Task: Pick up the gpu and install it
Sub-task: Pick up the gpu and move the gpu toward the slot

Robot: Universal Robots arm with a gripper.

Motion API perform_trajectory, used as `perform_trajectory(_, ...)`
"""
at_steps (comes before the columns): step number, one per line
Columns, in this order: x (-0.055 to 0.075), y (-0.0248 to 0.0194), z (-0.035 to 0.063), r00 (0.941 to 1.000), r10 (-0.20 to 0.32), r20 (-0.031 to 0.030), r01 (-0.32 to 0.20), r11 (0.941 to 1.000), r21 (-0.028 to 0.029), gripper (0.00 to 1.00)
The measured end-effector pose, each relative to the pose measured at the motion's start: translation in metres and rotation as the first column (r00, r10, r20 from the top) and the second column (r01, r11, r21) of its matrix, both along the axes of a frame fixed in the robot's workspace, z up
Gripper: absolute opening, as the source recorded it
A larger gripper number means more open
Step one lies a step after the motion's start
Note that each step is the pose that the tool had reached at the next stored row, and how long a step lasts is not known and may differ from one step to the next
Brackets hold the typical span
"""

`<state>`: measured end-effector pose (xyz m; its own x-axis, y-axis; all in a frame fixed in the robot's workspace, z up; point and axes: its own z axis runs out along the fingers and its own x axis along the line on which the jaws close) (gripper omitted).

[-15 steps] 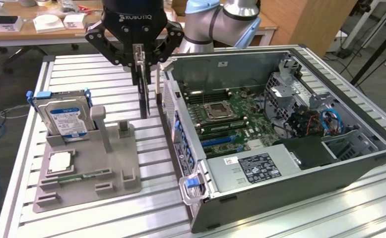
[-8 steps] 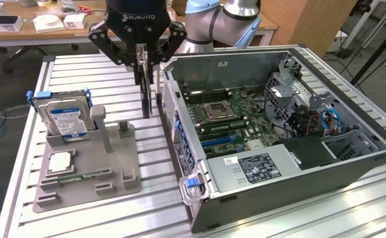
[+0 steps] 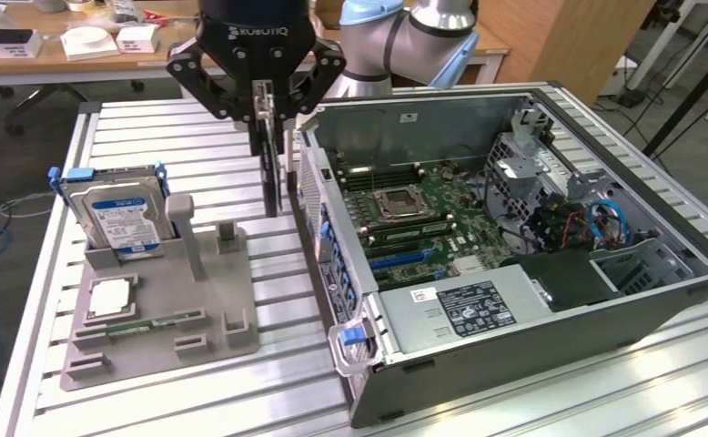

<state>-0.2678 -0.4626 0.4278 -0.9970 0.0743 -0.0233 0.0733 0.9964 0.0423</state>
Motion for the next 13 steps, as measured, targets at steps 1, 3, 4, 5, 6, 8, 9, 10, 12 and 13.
perform_trajectory(1,0.0003,0.0,0.0,1.0,0.0,0.0,0.0,1.0,0.0,0.26)
perform_trajectory(3,0.0008,0.0,0.0,1.0,0.0,0.0,0.0,1.0,0.0,0.26)
perform_trajectory(4,0.0011,0.0,0.0,1.0,0.0,0.0,0.0,1.0,0.0,0.26)
perform_trajectory(5,0.0012,0.0,0.0,1.0,0.0,0.0,0.0,1.0,0.0,0.26)
perform_trajectory(6,0.0014,0.0,0.0,1.0,0.0,0.0,0.0,1.0,0.0,0.26)
perform_trajectory(8,0.0015,0.0,0.0,1.0,0.0,0.0,0.0,1.0,0.0001,0.26)
perform_trajectory(9,0.0016,0.0,0.0,1.0,0.0,0.0,0.0,1.0,0.0,0.26)
perform_trajectory(10,0.002,0.0,-0.0001,1.0,0.0,0.0,0.0,1.0,0.0001,0.26)
perform_trajectory(12,0.0026,0.0,0.0,1.0,0.0,0.0,0.0,1.0,0.0,0.26)
perform_trajectory(13,0.0029,0.0,0.0,1.0,0.0,0.0,0.0,1.0,0.0,0.26)
